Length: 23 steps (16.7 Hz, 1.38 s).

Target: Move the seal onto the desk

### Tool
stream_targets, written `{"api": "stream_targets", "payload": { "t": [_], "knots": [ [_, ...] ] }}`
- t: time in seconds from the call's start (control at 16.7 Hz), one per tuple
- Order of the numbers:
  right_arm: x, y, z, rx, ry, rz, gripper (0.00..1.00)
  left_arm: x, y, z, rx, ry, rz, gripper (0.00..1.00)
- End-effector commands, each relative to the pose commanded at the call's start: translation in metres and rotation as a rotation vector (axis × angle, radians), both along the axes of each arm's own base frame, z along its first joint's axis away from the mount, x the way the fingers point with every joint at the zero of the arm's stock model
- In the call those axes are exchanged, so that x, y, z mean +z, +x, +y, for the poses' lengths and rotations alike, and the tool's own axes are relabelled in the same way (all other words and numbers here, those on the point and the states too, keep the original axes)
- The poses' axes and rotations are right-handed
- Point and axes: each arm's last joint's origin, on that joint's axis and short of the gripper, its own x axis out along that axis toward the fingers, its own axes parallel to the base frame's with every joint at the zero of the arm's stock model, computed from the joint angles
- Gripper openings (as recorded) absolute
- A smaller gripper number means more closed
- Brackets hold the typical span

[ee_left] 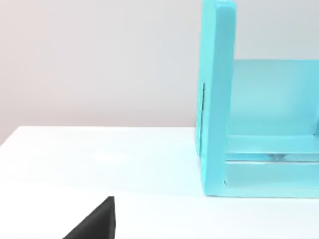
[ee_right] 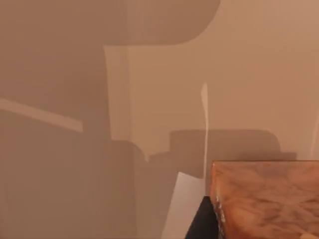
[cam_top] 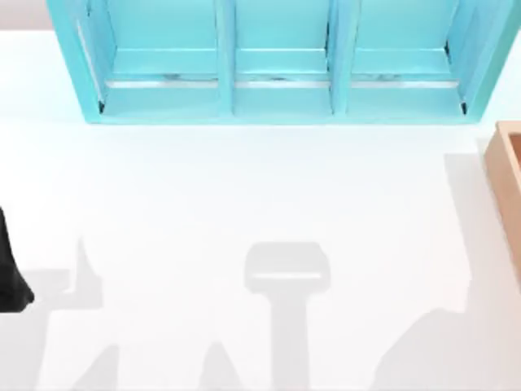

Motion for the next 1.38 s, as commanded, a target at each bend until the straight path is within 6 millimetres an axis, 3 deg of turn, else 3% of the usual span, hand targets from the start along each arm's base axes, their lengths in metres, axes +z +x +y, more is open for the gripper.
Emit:
{"api": "stream_targets", "payload": {
  "t": [0.24, 0.48, 0.72, 1.02, 1.38],
  "knots": [
    [0.039, 0.014, 0.022, -0.013, -0.014, -0.036, 0.00, 0.000, 0.000, 0.000, 0.000, 0.000, 0.000, 1.00],
    [0.094, 0.021, 0.067, -0.038, -0.018, -0.076, 0.00, 0.000, 0.000, 0.000, 0.000, 0.000, 0.000, 1.00],
    [0.135, 0.011, 0.112, -0.045, -0.012, -0.070, 0.00, 0.000, 0.000, 0.000, 0.000, 0.000, 0.000, 1.00],
    [0.146, 0.001, 0.148, 0.003, 0.003, 0.000, 0.00, 0.000, 0.000, 0.000, 0.000, 0.000, 0.000, 1.00],
    [0.146, 0.004, 0.150, -0.006, 0.005, -0.002, 0.00, 0.000, 0.000, 0.000, 0.000, 0.000, 0.000, 1.00]
  ]
}}
